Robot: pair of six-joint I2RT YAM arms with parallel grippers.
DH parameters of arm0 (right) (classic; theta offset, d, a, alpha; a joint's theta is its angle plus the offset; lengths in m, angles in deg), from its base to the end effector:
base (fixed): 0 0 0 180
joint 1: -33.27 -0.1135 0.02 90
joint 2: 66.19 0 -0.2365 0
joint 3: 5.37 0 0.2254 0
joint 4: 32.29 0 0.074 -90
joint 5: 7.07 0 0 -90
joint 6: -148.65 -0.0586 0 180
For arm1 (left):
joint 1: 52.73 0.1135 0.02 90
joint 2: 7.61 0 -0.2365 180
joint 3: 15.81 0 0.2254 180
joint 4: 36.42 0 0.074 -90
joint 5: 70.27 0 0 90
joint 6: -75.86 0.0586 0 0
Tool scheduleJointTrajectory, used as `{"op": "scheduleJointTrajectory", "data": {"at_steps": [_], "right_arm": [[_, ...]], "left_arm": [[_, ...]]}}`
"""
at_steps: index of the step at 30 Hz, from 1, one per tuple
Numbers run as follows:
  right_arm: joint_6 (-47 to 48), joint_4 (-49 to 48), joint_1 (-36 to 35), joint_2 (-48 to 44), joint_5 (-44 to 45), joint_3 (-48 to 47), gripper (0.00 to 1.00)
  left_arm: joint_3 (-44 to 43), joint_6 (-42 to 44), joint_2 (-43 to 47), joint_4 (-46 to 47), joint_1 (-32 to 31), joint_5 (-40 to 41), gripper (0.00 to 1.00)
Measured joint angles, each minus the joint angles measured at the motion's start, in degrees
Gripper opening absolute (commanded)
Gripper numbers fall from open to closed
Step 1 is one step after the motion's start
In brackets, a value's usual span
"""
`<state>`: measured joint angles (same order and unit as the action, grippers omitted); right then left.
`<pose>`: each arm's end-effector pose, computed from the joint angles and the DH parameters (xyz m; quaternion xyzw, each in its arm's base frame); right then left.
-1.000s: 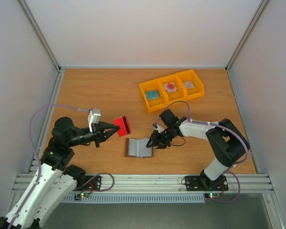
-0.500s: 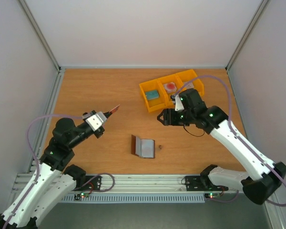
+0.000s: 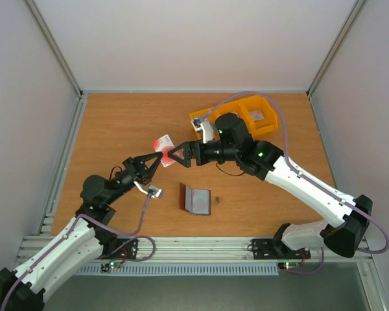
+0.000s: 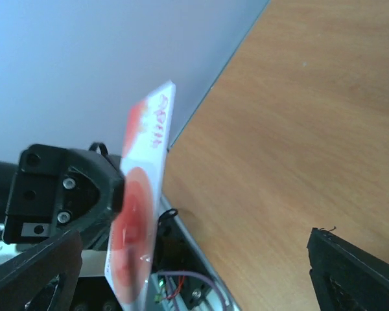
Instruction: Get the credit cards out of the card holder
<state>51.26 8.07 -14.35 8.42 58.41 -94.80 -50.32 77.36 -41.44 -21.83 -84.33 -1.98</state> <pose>0.1775 0.2306 0.3443 -0.3906 0.7373 0.4000 0.3793 0.1358 -0.1090 0.2817 0.5954 0.1523 0.2907 0.7334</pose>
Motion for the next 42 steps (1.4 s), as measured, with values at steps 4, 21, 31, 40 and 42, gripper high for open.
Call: {"op": "scheduleJointTrajectory", "data": {"at_steps": [4,21,31,40,42], "right_arm": [[1.1,-0.6,-2.3,1.7,-3.1,-0.6,0.65],[6.1,1.6,-1.1,0.5,-6.8,-1.3,0.01],[34.6,33.9,1.1,-0.7,-4.6,-13.2,0.01],[49.5,50.5,-6.6,4.1,-5.0,-21.2,0.01],[51.4,52.9,-8.8,6.8,-4.9,-24.0,0.01]], "left_arm": [[0.5,8.4,0.5,3.7,0.0,-3.0,0.00],[0.7,13.5,3.1,-4.1,-0.3,-4.2,0.82],[-28.5,-34.5,0.4,-58.0,0.2,-15.1,0.74],[-22.3,-87.6,-5.3,-53.6,1.6,-33.0,0.68],[-22.1,-94.4,-5.3,-50.5,1.6,-34.6,0.63]]}}
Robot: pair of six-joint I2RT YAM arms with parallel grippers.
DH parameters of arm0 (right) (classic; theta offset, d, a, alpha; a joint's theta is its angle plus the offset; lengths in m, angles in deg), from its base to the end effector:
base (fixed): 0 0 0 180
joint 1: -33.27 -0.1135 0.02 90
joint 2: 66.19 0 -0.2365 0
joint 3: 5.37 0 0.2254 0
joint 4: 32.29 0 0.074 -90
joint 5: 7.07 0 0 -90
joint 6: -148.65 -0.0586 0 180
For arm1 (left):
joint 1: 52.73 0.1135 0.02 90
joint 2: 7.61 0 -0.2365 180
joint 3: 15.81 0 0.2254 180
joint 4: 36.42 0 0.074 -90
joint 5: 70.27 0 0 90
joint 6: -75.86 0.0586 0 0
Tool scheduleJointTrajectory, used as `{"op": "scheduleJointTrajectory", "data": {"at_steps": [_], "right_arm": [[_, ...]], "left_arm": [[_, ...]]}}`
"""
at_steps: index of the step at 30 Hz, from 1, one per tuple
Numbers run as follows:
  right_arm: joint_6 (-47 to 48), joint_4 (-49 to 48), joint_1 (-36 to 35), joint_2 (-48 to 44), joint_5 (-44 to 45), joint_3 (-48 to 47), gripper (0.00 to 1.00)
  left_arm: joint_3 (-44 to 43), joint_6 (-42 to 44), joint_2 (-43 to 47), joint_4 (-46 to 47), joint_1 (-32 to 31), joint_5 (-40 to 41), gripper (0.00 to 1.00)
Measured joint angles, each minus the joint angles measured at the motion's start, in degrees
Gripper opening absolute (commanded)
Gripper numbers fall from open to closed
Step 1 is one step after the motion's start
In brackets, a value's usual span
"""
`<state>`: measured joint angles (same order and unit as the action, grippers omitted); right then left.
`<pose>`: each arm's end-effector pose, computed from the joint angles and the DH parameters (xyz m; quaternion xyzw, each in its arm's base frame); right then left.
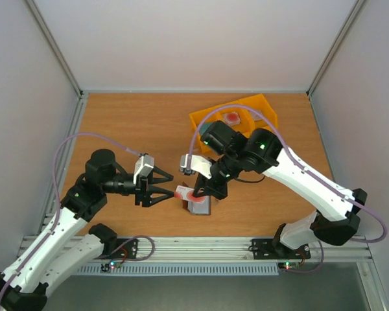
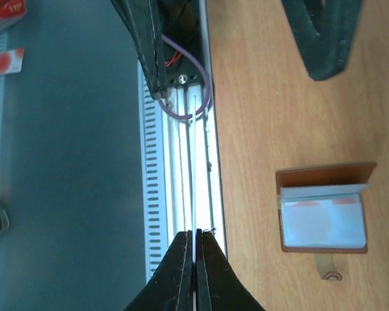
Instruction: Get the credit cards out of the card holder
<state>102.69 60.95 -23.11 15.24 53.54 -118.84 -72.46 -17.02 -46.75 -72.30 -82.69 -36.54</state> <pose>0.1068 0.2125 0.3573 -0.7603 0.5511 0.2701 0.2128 0.1079 -0.1184 0.2970 0.4357 0.6306 -0.5127 0.3869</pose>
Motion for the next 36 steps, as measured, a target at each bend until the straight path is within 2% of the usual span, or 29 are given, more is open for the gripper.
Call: {"op": "scheduleJointTrajectory", "data": {"at_steps": [3,9,12,13,15,16,17,19,21,24,25,26,27,30,32,34,36], "right_arm": [[1.9,2.4,-1.2,2.8,0.2,-3.1,0.01],[4.5,4.8,-1.7,7.8,0.5,-10.1,0.01],[5.1,5.2,-2.2,8.5,0.7,-10.2,0.01],[5.2,5.2,-2.2,8.5,0.7,-10.2,0.04],[5.2,5.1,-2.1,8.5,1.5,-10.2,0.17],[5.2,4.7,-2.1,8.5,1.9,-10.1,0.32],[5.2,3.9,-2.2,8.1,2.8,-9.7,0.42],[4.7,1.0,-2.3,6.3,6.2,-6.8,0.50],[4.2,-3.7,-2.3,2.4,11.7,-0.9,0.52],[5.3,-13.4,-2.2,-5.2,20.8,9.3,0.54],[6.7,-18.6,-2.2,-8.4,23.9,13.6,0.60],[7.8,-21.9,-2.2,-10.6,26.3,16.3,0.87],[10.5,-28.8,-2.3,-13.7,29.3,20.8,0.97],[19.9,-47.7,-2.3,-18.9,34.9,31.0,0.99],[29.9,-65.9,-2.3,-19.0,37.2,39.1,0.99],[40.0,-84.3,-2.4,-14.5,38.9,44.1,0.99],[48.5,-102.6,-2.4,-5.7,39.4,44.9,0.98]], "left_arm": [[0.0,-6.3,0.0,3.6,0.0,-1.7,0.53],[1.6,-12.1,0.0,7.9,0.0,-3.5,0.30],[1.9,-13.0,0.0,8.3,0.0,-3.9,0.02],[1.9,-13.4,0.0,8.3,0.0,-4.1,0.00],[2.0,-13.4,0.2,8.9,-0.1,-4.7,0.00],[2.0,-13.7,0.2,9.0,-0.1,-4.5,0.00],[2.0,-14.8,0.3,9.2,0.0,-3.8,0.00],[2.0,-18.7,0.5,10.3,0.4,-0.9,0.00],[2.0,-24.6,0.8,12.1,1.6,2.9,0.00],[2.5,-32.5,1.7,13.7,4.3,9.0,0.00],[2.8,-35.4,2.3,15.1,5.7,11.9,0.00],[3.2,-38.3,2.8,16.6,7.2,14.1,0.00],[3.6,-41.0,3.3,18.2,8.5,16.2,0.00],[3.7,-47.6,4.3,21.0,10.8,21.2,0.00],[3.5,-51.5,5.4,21.3,12.0,23.8,0.00],[3.0,-55.4,6.3,21.5,13.6,25.9,0.00],[2.5,-58.4,7.1,22.5,14.8,27.3,0.00]]}}
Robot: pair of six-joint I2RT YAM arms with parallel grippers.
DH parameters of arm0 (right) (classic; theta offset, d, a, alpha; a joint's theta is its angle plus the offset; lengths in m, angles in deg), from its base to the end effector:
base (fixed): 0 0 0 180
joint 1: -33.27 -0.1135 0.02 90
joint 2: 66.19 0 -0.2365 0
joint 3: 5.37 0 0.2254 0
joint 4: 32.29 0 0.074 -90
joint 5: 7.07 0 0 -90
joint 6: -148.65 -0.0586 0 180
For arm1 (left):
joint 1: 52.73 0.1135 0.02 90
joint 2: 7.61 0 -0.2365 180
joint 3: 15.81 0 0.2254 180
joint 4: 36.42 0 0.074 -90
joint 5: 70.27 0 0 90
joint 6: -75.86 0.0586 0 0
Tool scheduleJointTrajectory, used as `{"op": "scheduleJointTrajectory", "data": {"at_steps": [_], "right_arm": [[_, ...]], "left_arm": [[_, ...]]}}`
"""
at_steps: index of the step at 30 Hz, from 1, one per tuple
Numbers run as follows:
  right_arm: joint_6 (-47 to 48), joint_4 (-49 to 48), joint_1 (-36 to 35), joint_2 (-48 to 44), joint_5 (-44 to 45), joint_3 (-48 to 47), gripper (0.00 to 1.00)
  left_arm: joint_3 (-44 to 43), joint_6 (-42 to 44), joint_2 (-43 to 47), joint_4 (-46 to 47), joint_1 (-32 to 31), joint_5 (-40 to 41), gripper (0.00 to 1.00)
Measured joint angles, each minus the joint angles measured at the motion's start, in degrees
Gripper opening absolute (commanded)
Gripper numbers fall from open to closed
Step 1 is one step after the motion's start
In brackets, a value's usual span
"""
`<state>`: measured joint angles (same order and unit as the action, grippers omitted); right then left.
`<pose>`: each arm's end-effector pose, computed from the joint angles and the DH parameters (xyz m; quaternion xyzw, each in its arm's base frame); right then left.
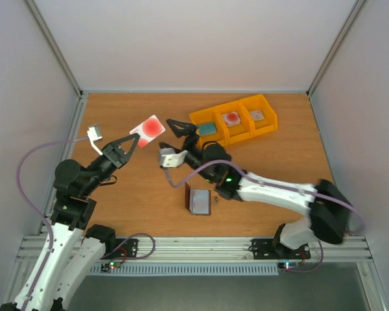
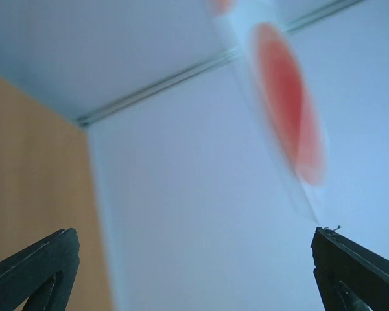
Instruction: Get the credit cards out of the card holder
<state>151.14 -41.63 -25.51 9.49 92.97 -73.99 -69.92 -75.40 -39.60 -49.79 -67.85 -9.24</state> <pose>0.1729 0.2656 0.3202 -0.6530 0.2324 -0.2663 0.6698 0.1394 -0.0671 0.3427 -0.0724 0.6544 -0.5823 0.4769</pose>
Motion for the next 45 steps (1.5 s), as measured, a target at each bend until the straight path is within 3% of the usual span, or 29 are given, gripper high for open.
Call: {"op": "scheduleJointTrajectory", "data": {"at_steps": [3,5,11,16,20,39,45], "right_arm": [[10.6,-21.3,-0.2,13.6,0.8,-2.8,0.96],[16.7,-30.4,-0.4,19.3,0.7,-4.9,0.92],[23.8,-40.9,-0.7,19.6,0.2,-4.9,0.91],[25.3,-42.8,-0.7,18.4,0.3,-4.1,0.89],[25.9,-42.8,-0.8,18.5,-0.8,-3.1,0.81],[27.1,-41.4,-2.7,20.5,-4.9,-4.5,0.02],[27.2,-40.3,-2.8,20.8,-4.3,-4.5,0.01]], "left_arm": [[0.0,-3.7,1.6,0.9,1.4,2.1,0.00],[0.3,-6.6,2.8,1.6,2.2,3.2,0.00],[2.8,-11.9,3.5,2.3,3.5,5.5,0.00],[3.1,-14.0,3.2,2.5,3.7,6.4,0.00],[3.1,-14.8,2.4,3.0,3.7,6.4,0.00],[3.1,-14.8,1.5,3.3,3.7,6.0,0.00],[3.1,-14.5,1.5,4.2,3.7,5.9,0.00]]}}
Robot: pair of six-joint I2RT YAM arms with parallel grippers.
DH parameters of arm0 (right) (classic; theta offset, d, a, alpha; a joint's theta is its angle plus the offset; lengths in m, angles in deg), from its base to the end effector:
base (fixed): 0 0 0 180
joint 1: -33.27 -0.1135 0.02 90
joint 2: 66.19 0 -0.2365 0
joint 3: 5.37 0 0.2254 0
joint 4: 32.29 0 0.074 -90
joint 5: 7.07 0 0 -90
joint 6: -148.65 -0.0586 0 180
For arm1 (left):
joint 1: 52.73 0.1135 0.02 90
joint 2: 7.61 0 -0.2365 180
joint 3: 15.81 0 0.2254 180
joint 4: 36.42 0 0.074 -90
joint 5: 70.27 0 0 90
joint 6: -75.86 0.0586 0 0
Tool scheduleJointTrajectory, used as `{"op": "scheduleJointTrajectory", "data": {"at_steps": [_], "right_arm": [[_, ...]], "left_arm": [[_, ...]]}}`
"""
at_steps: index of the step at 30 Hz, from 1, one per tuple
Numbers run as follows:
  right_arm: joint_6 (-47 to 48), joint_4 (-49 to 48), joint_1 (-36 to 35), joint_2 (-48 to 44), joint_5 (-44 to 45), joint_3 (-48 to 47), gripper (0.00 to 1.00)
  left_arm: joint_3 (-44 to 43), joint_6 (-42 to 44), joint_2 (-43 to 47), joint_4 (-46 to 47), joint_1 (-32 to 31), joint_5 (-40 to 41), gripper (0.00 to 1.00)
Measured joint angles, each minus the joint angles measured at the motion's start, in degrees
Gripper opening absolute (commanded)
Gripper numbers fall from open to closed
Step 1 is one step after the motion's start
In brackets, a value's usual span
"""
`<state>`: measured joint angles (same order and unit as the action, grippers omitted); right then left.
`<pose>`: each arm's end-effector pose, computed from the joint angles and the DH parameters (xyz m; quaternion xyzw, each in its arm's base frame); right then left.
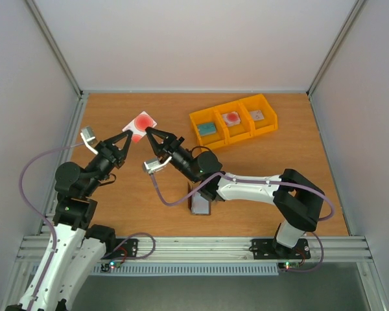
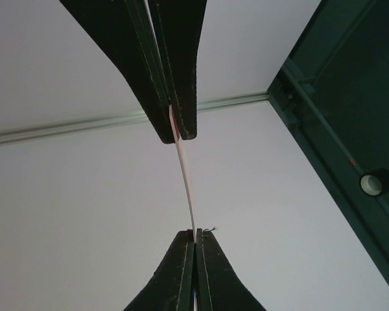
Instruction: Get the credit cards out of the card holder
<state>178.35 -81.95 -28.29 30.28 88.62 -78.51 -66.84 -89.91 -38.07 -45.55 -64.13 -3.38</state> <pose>0.1824 0.3245 0.3179 -0.5273 0.0364 -0.4352 0.7289 0.1450 -0.0527 0.3380 -0.1992 0.6076 -0.6147 0.4619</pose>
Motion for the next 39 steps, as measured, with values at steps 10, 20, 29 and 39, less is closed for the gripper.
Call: {"op": "scheduleJointTrajectory", "data": {"at_steps": [10,20,29,39], "right_arm": [[0.0,4.3,-0.3,-2.8,4.5,0.4,0.01],[-23.2,36.6,18.1,-19.8,8.0,2.3,0.01],[-41.0,74.5,41.5,-12.9,-6.8,-16.6,0.01],[-39.4,92.0,48.4,6.2,-14.1,-29.3,0.01]], "left_arm": [[0.4,1.6,0.3,-1.0,0.1,0.1,0.90],[9.3,3.1,6.2,-6.8,1.9,3.4,0.99],[16.6,8.6,7.2,-15.3,5.3,10.8,0.99],[12.8,40.3,3.4,-19.4,5.3,17.0,1.00]]}}
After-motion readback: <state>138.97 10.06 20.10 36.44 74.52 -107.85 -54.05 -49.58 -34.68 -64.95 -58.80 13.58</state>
